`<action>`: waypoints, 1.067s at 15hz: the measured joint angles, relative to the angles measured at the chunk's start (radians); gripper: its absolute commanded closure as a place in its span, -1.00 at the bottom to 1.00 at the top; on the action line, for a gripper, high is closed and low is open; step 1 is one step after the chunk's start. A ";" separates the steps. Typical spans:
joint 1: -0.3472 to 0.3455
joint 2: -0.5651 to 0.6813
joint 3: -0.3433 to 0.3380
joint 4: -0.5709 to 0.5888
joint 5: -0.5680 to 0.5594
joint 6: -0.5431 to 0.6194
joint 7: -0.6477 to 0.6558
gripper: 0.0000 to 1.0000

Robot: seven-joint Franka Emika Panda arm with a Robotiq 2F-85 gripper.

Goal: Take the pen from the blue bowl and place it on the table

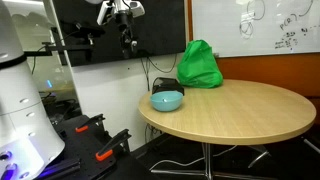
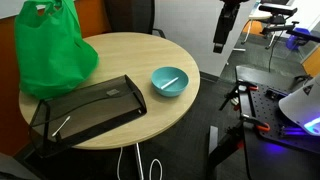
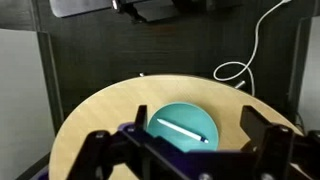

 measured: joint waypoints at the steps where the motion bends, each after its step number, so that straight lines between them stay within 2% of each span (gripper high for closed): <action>1: 0.000 0.000 0.000 0.000 0.000 0.000 0.000 -1.00; 6: 0.005 0.004 -0.006 0.000 -0.002 0.003 -0.011 -1.00; 8: 0.016 0.025 -0.017 0.000 -0.036 0.039 -0.094 -1.00; 16: 0.017 0.310 -0.116 0.035 -0.217 0.358 -0.463 -1.00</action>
